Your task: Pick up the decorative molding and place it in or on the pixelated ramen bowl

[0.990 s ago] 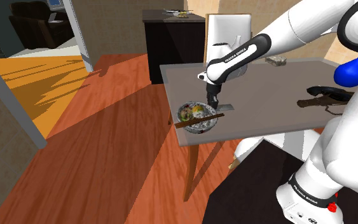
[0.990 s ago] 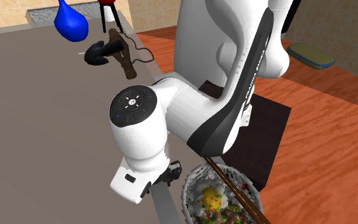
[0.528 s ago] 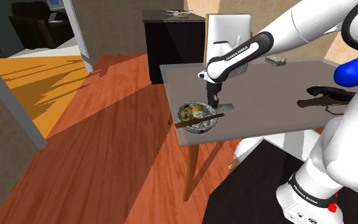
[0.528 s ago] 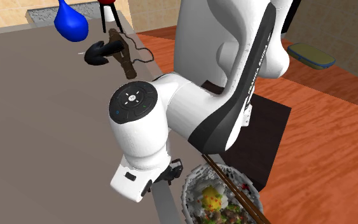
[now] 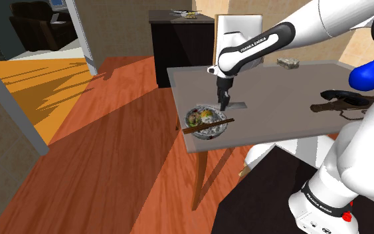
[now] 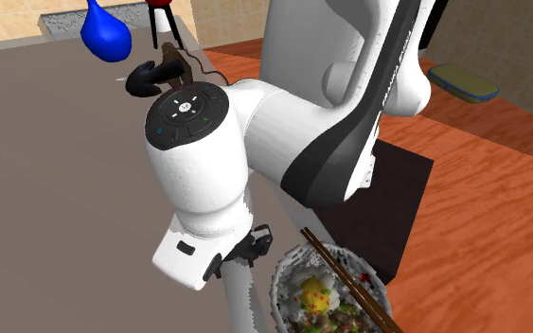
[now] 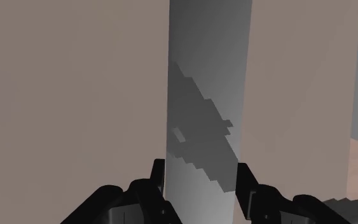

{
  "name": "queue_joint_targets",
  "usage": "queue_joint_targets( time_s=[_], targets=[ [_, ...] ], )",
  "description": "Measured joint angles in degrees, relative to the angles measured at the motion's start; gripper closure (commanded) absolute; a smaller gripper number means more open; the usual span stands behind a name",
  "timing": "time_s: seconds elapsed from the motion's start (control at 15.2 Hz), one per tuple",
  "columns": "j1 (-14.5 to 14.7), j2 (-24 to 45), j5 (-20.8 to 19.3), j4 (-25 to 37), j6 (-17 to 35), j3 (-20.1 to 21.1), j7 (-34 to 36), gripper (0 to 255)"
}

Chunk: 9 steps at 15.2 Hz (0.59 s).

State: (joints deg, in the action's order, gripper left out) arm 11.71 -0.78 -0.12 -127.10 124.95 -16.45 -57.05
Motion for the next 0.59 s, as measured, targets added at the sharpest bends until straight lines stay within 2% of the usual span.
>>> queue_joint_targets(
  time_s=[0.59],
  targets=[
    [0.07,-3.21,-1.00,3.48,-6.58,0.18,0.77,255]
  ],
)
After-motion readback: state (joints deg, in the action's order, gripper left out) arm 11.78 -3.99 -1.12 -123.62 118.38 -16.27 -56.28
